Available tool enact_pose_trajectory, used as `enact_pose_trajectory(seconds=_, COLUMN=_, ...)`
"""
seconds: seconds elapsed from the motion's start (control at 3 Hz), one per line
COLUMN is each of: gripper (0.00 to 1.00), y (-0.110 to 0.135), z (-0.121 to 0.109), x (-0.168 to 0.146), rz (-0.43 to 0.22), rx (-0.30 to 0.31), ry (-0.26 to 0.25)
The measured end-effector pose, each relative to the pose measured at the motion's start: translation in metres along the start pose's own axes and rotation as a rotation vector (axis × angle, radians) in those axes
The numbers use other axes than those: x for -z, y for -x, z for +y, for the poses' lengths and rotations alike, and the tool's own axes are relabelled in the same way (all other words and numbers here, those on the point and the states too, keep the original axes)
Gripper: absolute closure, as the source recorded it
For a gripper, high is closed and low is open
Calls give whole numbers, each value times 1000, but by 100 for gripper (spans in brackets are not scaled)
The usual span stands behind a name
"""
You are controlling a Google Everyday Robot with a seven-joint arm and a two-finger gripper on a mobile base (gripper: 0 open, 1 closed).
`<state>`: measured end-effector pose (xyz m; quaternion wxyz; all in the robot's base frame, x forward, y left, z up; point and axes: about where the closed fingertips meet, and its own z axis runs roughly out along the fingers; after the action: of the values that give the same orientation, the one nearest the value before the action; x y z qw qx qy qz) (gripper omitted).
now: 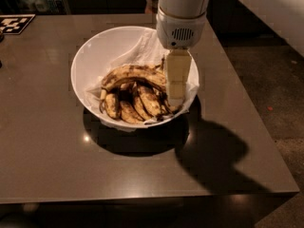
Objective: Pick banana from white bowl
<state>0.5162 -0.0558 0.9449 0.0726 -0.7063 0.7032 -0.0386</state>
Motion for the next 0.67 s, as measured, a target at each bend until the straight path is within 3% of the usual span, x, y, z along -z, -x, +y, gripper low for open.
enact_pose_trajectory(seconds=0.33, gripper=17, y=17, z=-8, x=-3, rz=-24, rx=16, ry=22)
enact_pose_trajectory(seconds=0.67, gripper=17, y=29, z=-13, x=-4, rz=-47, rx=31, ry=37)
